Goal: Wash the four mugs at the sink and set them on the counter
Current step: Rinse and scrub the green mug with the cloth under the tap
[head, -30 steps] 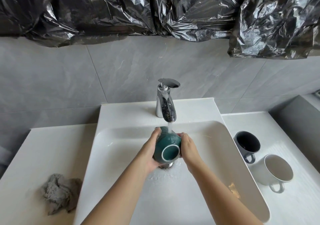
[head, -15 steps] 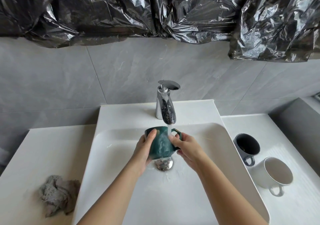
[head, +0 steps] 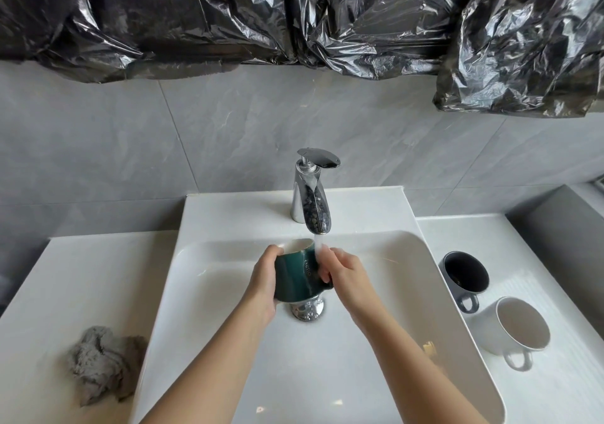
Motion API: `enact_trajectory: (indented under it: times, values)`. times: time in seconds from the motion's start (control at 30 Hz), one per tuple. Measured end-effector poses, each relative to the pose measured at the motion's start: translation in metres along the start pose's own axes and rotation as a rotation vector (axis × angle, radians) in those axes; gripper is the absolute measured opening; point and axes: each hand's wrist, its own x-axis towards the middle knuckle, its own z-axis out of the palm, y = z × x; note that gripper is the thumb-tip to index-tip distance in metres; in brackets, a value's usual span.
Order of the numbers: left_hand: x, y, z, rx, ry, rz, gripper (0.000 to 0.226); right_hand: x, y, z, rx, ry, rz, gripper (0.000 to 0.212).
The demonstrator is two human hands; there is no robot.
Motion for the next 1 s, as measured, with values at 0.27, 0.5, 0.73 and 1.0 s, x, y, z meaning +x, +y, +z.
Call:
enact_trajectory:
  times: [0.27,0.5,0.73,1.0]
  values:
    - [0.0,-0.009,-0.005,-0.11,0.016,0.414,0.043,0.003,-0.009,0.004,-0.004,-0.177,0.091,0.049]
    - [-0.007,0.003,0.012,0.032,-0.124,0.308,0.042,-0.007,0.013,-0.017,0.163,-0.009,-0.019,0.055]
    - [-0.007,-0.003,0.013,0.109,-0.106,0.174,0.039,-0.014,0.017,-0.027,0.152,0.141,0.015,0.063]
    - [-0.018,0.0,0.01,0.145,-0.066,0.222,0.037,-0.013,0.028,-0.018,0.138,0.217,0.123,0.056]
